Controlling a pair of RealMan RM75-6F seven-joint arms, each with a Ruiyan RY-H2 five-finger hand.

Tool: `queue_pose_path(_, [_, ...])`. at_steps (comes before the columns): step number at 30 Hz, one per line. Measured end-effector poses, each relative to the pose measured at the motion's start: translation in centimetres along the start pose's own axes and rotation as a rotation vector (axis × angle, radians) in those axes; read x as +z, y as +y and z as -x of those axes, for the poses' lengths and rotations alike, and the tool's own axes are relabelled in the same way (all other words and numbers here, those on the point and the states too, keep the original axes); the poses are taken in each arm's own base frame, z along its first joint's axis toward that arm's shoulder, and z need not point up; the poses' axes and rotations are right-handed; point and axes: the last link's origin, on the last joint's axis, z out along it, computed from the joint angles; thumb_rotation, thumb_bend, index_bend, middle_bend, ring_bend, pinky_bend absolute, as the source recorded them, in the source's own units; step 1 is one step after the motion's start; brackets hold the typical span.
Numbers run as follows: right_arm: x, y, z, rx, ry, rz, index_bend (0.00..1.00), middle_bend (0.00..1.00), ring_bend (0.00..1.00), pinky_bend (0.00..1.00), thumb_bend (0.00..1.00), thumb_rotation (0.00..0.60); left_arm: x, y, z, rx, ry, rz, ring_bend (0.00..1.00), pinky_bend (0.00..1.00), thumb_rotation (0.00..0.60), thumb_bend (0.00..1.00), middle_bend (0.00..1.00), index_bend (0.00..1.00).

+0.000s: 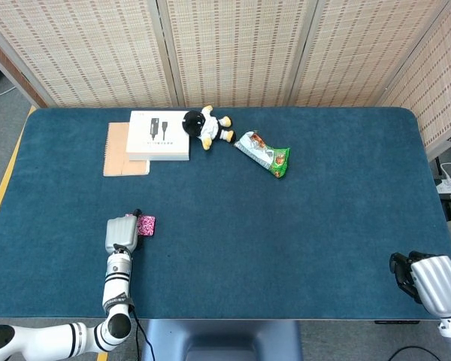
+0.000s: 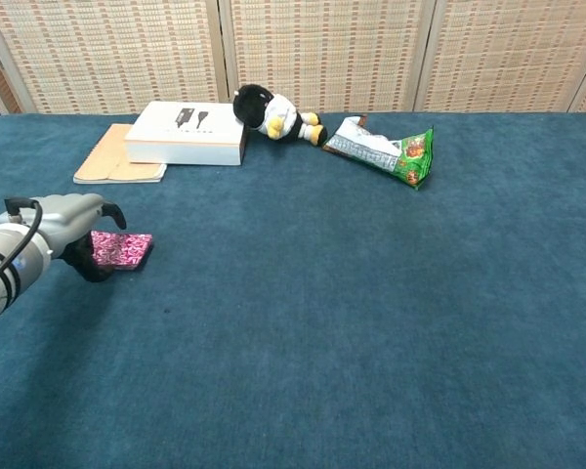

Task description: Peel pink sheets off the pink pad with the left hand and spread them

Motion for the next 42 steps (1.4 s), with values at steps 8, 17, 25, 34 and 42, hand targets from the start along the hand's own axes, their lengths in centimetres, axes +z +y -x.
queue_pose_path(8, [0.0, 0.0, 0.0, 0.001, 0.000, -0.001, 0.95, 0.86, 0.73, 0.87, 0.45, 0.600, 0.1, 0.2, 0.1, 0.010, -0.007, -0.006, 1.00, 1.00, 0.600, 0.38, 1.00, 0.22])
queue_pose_path(17, [0.0, 0.0, 0.0, -0.001, -0.002, -0.001, 0.95, 0.86, 0.73, 0.87, 0.45, 0.600, 0.2, 0.3, 0.1, -0.002, 0.001, -0.006, 1.00, 1.00, 0.600, 0.38, 1.00, 0.30])
queue_pose_path(25, [0.0, 0.0, 0.0, -0.001, -0.002, -0.001, 0.95, 0.86, 0.73, 0.87, 0.45, 0.600, 0.0, 0.2, 0.0, -0.018, 0.019, 0.002, 1.00, 1.00, 0.600, 0.39, 1.00, 0.41])
queue_pose_path(34, [0.0, 0.0, 0.1, -0.001, -0.005, -0.001, 0.95, 0.86, 0.73, 0.87, 0.45, 0.600, -1.0, -0.9, -0.7, -0.032, 0.044, 0.028, 1.00, 1.00, 0.600, 0.39, 1.00, 0.48])
queue_pose_path(42, [0.0, -0.1, 0.1, 0.000, -0.004, -0.003, 0.95, 0.86, 0.73, 0.87, 0.45, 0.600, -1.5, -5.4, -1.5, 0.009, 0.091, 0.013, 1.00, 1.00, 0.600, 0.39, 1.00, 0.49])
